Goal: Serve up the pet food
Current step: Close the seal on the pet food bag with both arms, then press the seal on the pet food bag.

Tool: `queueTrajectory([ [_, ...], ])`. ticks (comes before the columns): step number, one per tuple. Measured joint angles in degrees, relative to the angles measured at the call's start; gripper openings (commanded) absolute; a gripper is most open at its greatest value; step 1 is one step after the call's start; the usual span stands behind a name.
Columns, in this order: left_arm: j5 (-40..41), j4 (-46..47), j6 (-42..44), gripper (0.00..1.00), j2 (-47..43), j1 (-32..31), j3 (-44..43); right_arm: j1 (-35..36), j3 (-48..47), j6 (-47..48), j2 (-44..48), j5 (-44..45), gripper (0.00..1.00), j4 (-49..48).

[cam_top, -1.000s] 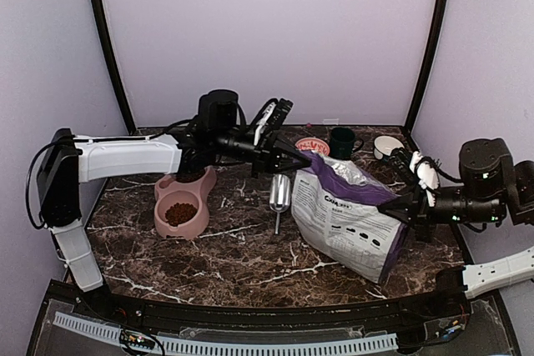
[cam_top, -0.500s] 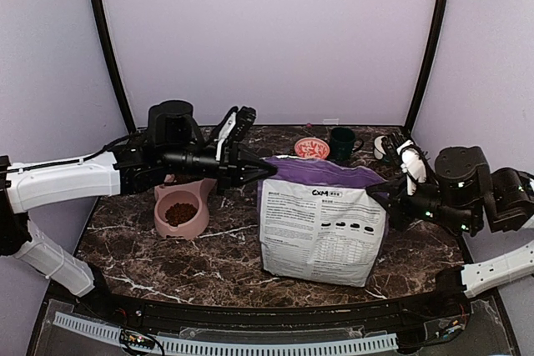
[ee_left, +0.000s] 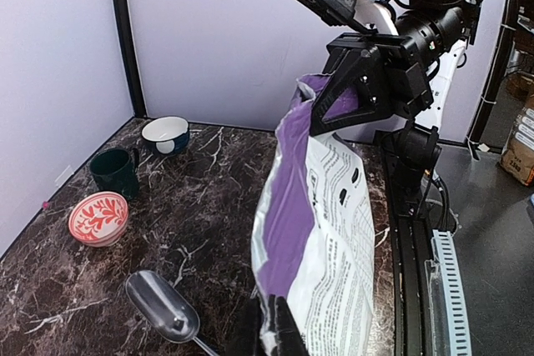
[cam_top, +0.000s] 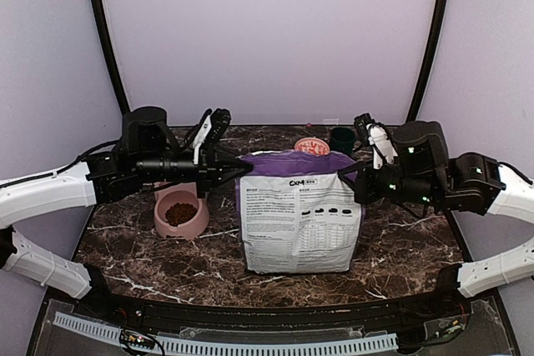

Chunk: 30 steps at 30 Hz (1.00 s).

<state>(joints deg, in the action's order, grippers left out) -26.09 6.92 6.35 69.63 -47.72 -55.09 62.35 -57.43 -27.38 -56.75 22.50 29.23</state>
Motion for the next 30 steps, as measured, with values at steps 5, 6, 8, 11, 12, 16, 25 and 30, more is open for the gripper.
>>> queueTrajectory([
  [5, 0.7, 0.1, -0.9, 0.00, -1.5, 0.3, 1.6, -3.6, 0.0, 3.3, -0.1, -6.0, 0.29, -1.3],
  [6, 0.9, 0.0, -1.2, 0.00, -2.0, 0.7, 2.0, -4.5, 0.0, 4.5, 0.2, -6.7, 0.38, -1.4],
  [8, 1.3, -0.5, -1.7, 0.00, -2.8, 1.3, 2.4, -6.0, 0.0, 6.6, 1.1, -7.9, 0.56, -1.3],
  [11, 1.8, -1.2, -2.4, 0.00, -3.6, 2.1, 2.6, -7.8, 0.1, 9.7, 2.7, -10.7, 0.77, -0.4],
  [12, 2.0, -1.4, -2.6, 0.00, -3.7, 2.3, 2.6, -8.3, 0.1, 10.8, 3.2, -12.0, 0.82, -0.2],
  [16, 2.2, -1.5, -2.8, 0.00, -3.7, 2.5, 2.6, -10.5, 0.2, 15.4, 4.9, -19.1, 0.94, 1.2],
  [25, 2.1, -1.5, -3.0, 0.00, -3.7, 2.5, 2.6, -12.0, 0.3, 23.5, 5.9, -30.3, 1.00, 3.9],
  [30, 1.8, -1.6, -3.0, 0.00, -3.7, 2.5, 2.6, -13.0, 0.4, 27.5, 6.4, -34.7, 0.99, 4.2],
])
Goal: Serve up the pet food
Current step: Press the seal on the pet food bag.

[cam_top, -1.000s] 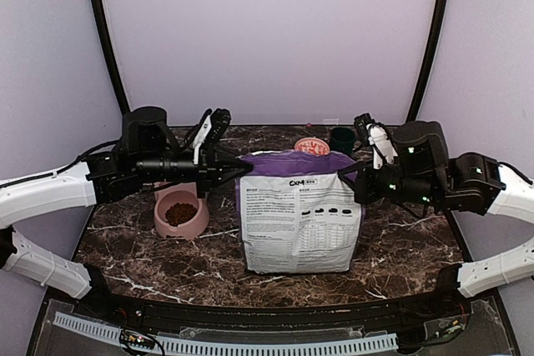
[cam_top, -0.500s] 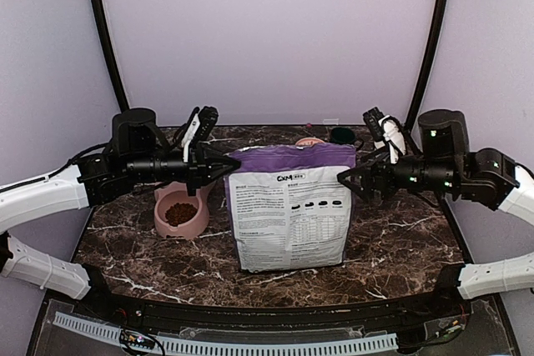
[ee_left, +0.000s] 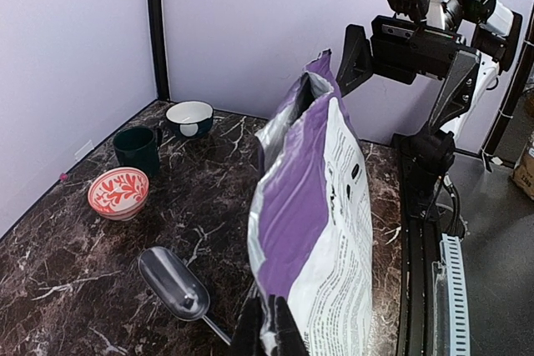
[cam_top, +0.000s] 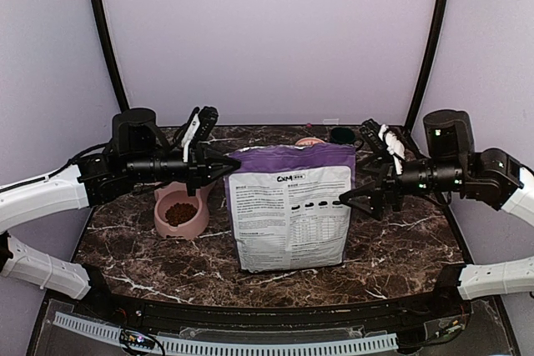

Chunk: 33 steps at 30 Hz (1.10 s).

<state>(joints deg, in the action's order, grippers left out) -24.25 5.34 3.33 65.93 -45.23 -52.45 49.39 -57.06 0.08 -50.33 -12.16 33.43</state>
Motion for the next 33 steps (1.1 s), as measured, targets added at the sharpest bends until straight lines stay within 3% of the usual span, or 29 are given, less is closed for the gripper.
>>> queueTrajectory([
  [9, -0.6, -0.1, 0.1, 0.00, 0.0, 0.1, 0.0, -3.5, 0.3, 4.1, -1.0, -2.4, 1.00, -1.4],
  [14, -1.9, -0.1, 0.4, 0.00, 0.0, 0.1, 0.0, -10.9, 0.3, 4.4, -1.0, -2.8, 0.99, -3.6],
  [20, -4.1, -0.1, 0.8, 0.00, 0.0, 0.3, 0.0, -14.3, -1.1, 6.6, -4.7, -12.1, 0.85, -4.8],
  [24, -4.9, 0.0, 0.9, 0.00, 0.0, 0.4, 0.1, -14.3, -2.3, 8.3, -9.7, -20.0, 0.70, -5.7],
  [33, -6.4, 0.2, 1.0, 0.00, -0.1, 0.4, 0.4, -14.3, -2.4, 9.4, -13.0, -26.2, 0.63, -10.1],
])
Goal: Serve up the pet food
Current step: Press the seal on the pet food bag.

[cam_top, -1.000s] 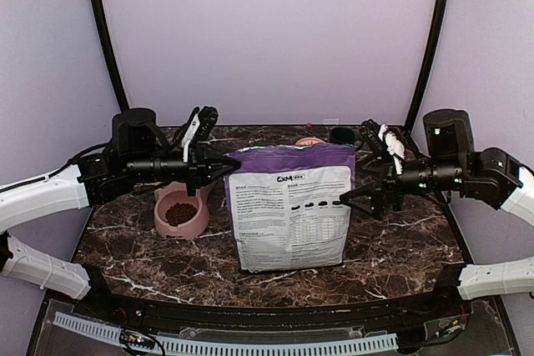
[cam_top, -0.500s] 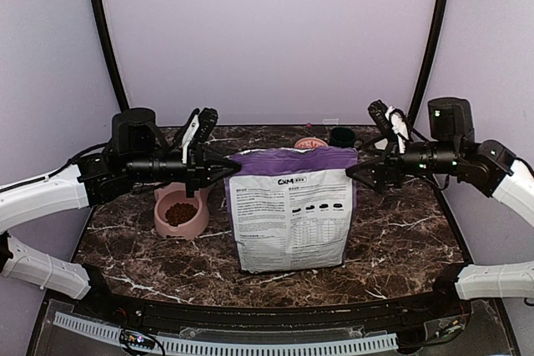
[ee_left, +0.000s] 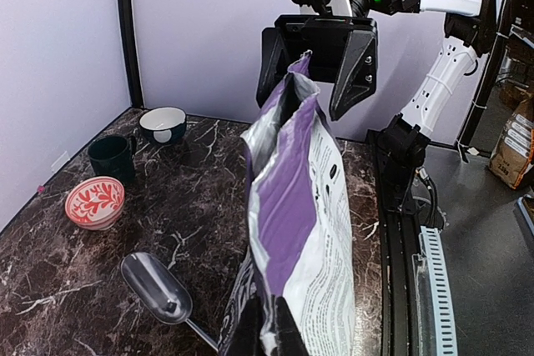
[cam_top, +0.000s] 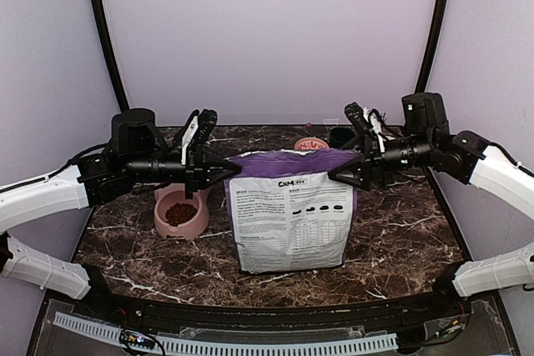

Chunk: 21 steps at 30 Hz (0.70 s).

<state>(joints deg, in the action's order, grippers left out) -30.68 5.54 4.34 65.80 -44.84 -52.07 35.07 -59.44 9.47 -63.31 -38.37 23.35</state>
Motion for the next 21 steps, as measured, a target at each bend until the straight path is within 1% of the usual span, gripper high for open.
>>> queueTrajectory([
  [3, -0.2, 0.0, 0.0, 0.00, 0.0, 0.0, 0.0, -0.3, -0.1, 0.2, -0.1, -0.8, 0.57, -1.4],
  [5, -0.2, 0.0, 0.0, 0.00, 0.0, 0.0, 0.0, -0.8, -0.1, 0.2, 0.0, -1.2, 0.50, -2.6],
  [11, -0.3, 0.0, 0.0, 0.00, 0.0, 0.0, 0.0, -2.0, -0.2, 0.2, 0.0, -2.8, 0.19, -4.4],
  [15, -0.3, 0.0, 0.0, 0.00, 0.0, 0.0, 0.0, -2.2, -0.2, 0.0, 0.0, -3.7, 0.11, -4.5],
  [19, -0.3, 0.0, 0.0, 0.00, 0.0, 0.0, 0.0, -2.2, -0.2, 0.1, -0.1, -4.3, 0.00, -4.3],
  [21, -0.3, -0.1, 0.0, 0.00, 0.0, 0.0, 0.0, -2.2, -0.2, -0.1, 0.0, -4.7, 0.00, -4.0],
])
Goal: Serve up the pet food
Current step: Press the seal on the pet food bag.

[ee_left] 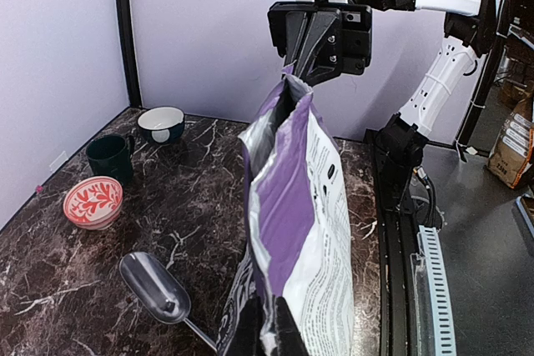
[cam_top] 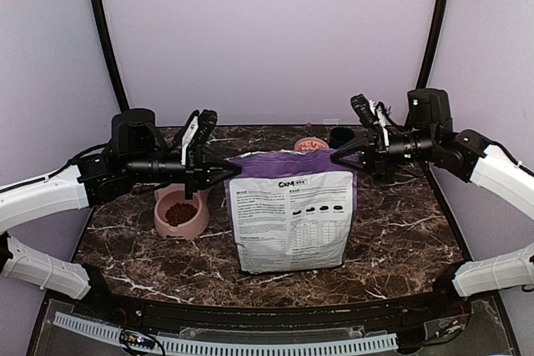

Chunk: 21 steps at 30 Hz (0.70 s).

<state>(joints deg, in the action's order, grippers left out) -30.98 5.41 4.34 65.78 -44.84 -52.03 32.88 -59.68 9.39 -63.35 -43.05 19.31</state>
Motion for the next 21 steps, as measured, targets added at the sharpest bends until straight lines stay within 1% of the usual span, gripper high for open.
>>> queueTrajectory([
  [2, 0.0, -0.4, 0.1, 0.00, 0.0, 0.0, -0.2, 0.0, 0.0, 0.1, 0.1, -0.2, 0.00, 0.1],
  [3, 0.1, -0.8, 0.2, 0.03, -0.1, 0.0, -0.3, 0.0, 0.0, 0.1, 0.2, -0.2, 0.00, 0.2],
  [6, 0.4, -3.5, 1.0, 0.23, -0.1, 0.0, -1.6, 0.0, 0.5, -0.1, 1.0, -0.4, 0.00, 0.4],
  [9, 0.9, -7.9, 2.3, 0.42, -0.1, 0.2, -4.8, 0.0, 1.8, -0.6, 2.4, -0.5, 0.00, 0.3],
  [10, 0.9, -8.9, 3.0, 0.46, 0.0, 0.2, -5.7, 0.0, 2.3, -0.7, 2.9, -0.5, 0.00, 0.2],
  [13, 1.0, -12.2, 3.7, 0.55, 1.3, 0.3, -10.5, 0.0, 3.1, -1.3, 3.8, -0.9, 0.00, -0.1],
  [16, 0.8, -14.0, 4.7, 0.57, 3.5, 0.3, -14.4, 0.0, 3.7, -1.7, 4.2, -1.1, 0.00, -0.6],
  [17, 0.5, -14.6, 5.0, 0.57, 4.3, 0.3, -15.2, 0.0, 3.9, -1.8, 4.4, -1.0, 0.07, -0.9],
  [21, -1.4, -17.0, 6.2, 0.51, 8.0, 0.3, -16.9, 0.1, 4.7, -2.4, 5.4, -0.5, 0.43, -1.6],
])
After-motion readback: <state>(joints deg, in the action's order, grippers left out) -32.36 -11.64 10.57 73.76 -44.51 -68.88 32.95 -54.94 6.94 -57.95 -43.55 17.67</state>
